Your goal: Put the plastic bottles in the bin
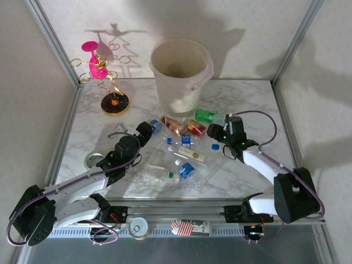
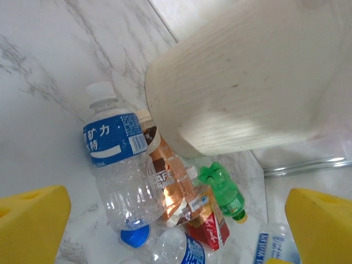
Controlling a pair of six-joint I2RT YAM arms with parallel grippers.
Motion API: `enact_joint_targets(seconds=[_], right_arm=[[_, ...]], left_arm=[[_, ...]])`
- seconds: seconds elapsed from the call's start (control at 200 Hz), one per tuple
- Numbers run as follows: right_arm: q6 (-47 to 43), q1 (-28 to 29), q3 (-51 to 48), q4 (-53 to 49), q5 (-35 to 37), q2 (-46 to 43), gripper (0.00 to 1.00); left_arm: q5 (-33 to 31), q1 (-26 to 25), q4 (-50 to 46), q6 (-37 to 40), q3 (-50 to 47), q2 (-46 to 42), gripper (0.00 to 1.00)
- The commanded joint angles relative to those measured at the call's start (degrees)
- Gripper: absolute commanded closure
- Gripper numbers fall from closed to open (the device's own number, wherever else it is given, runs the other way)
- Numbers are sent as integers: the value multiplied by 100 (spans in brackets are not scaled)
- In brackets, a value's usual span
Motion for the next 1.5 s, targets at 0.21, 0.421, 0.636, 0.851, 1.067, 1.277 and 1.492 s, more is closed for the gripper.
enact_joint_targets(seconds=[0.21,0.421,0.636,0.851,1.067,1.277,1.492], right_arm=[[-535,14,1318,-193,-810,-566,48],[-684,223,2794,-77,-1075,59,49],[-799,436,4564,46,-1112,1317,49],[-903,468,6187,-27,-976,2686,49],[-1018,492,7881,-552,-1036,4082,49],[-1144,553,9040,-1084,-992,5057,48],[-1154,590,9358,-1122,-953,5398,33]], left_arm=[[157,308,-63,148,-370,-342,0],[266,391,-289,221,-644,-701,1],[268,498,-685,314,-852,-1314,0],[292,545,-1175,407,-984,-1904,0],[363,579,-1514,378,-1158,-2362,0],[356,599,-1658,355,-1207,-2622,1],[346,617,-1864,437,-1114,-2740,0]])
